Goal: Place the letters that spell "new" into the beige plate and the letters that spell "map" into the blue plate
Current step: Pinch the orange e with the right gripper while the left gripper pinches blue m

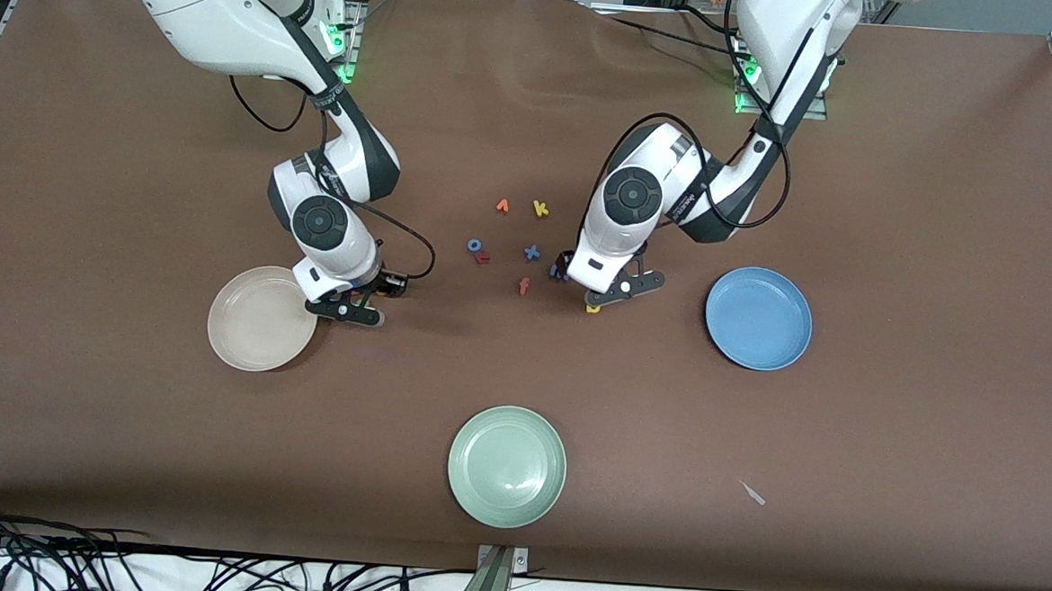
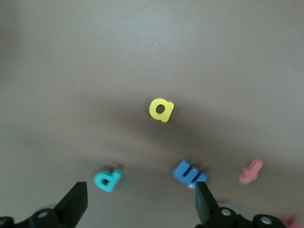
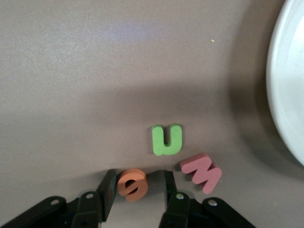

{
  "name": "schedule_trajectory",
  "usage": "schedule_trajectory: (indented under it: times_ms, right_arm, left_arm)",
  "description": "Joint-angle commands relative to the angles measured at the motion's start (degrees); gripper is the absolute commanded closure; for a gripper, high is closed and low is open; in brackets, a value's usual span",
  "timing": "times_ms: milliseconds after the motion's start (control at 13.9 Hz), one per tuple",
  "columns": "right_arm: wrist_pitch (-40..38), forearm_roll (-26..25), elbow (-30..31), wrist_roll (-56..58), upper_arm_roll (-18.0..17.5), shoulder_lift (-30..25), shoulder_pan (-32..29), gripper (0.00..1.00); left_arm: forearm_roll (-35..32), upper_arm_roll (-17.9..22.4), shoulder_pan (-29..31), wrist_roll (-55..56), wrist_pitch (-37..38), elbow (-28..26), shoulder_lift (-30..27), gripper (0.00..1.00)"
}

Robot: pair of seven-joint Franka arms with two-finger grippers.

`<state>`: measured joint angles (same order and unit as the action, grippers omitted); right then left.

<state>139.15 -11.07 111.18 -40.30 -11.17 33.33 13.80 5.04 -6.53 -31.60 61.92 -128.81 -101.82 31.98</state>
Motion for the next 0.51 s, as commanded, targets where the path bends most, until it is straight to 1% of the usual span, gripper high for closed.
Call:
schedule_trajectory:
  times_ms: [0, 144, 289, 361, 433]
  right_arm:
    - [0.7, -1.1, 0.5, -1.0, 0.0, 0.0, 0.0, 0.57]
    - [0.8, -1.1, 0.5, -1.1, -0.1, 0.1, 0.0, 0.58]
    - [0.9, -1.1, 0.5, -1.1, -0.1, 0.4, 0.0, 0.61]
    - [0.9, -1.0, 0.4, -1.1, -0.1, 0.4, 0.0, 0.61]
    - [0.9, -1.1, 0.4, -1.1, -0.1, 0.4, 0.0, 0.66]
  left_arm:
    - [1.6, 0.6, -2.3, 15.8, -4.2, 0.7, 2.1, 0.00]
    - [1.6, 0.6, -4.3, 24.5, -6.2, 0.7, 3.3, 0.00]
    - [1.6, 0.6, -4.8, 34.3, -6.5, 0.9, 4.1, 0.00]
    - [1.6, 0.6, -4.8, 36.3, -6.6, 0.9, 4.5, 0.00]
    - [1.6, 0.6, -5.0, 36.6, -8.6, 0.7, 5.0, 0.00]
